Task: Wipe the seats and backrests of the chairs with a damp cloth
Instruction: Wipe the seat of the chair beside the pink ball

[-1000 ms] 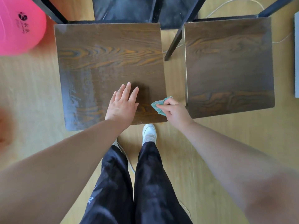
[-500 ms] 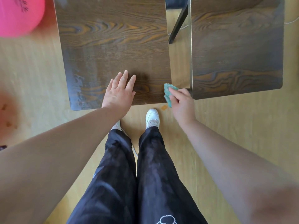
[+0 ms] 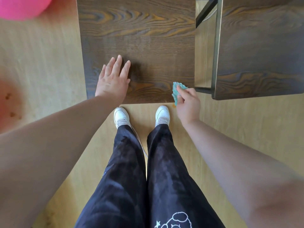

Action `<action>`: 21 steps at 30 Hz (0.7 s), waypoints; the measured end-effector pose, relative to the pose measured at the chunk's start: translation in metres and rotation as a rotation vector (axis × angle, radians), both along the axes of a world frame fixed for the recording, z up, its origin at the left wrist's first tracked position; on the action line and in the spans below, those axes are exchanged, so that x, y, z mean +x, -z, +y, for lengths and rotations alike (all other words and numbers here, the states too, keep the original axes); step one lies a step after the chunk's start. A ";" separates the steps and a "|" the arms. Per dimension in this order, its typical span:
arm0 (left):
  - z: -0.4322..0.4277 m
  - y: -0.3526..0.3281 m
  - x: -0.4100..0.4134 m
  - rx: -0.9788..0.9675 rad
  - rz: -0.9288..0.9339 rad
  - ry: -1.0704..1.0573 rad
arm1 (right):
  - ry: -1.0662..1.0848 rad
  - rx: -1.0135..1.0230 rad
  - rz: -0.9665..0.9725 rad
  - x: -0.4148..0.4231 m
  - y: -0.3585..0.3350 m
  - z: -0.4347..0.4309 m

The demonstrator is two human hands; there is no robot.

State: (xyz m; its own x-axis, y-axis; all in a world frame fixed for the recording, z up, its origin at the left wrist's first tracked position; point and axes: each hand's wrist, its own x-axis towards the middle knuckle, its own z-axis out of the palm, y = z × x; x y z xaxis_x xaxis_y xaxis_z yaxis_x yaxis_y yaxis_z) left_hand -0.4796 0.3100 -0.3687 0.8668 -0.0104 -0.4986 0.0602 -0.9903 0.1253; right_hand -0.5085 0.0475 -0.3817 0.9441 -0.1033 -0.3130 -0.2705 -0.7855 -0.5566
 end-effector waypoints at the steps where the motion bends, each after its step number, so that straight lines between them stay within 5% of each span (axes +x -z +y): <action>1: 0.005 0.001 0.002 -0.002 -0.007 -0.007 | -0.031 0.010 0.010 -0.001 0.000 0.009; 21: 0.119 0.000 -0.006 -0.075 -0.075 -0.242 | -0.268 0.098 0.093 -0.022 -0.007 0.166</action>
State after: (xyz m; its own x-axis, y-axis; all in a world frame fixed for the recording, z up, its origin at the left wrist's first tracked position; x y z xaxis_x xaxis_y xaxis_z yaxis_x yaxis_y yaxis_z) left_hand -0.4860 0.4292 -0.3685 0.8831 0.1671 -0.4385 0.2816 -0.9362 0.2104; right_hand -0.5307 0.2136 -0.3751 0.9005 0.1804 -0.3956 -0.1144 -0.7796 -0.6158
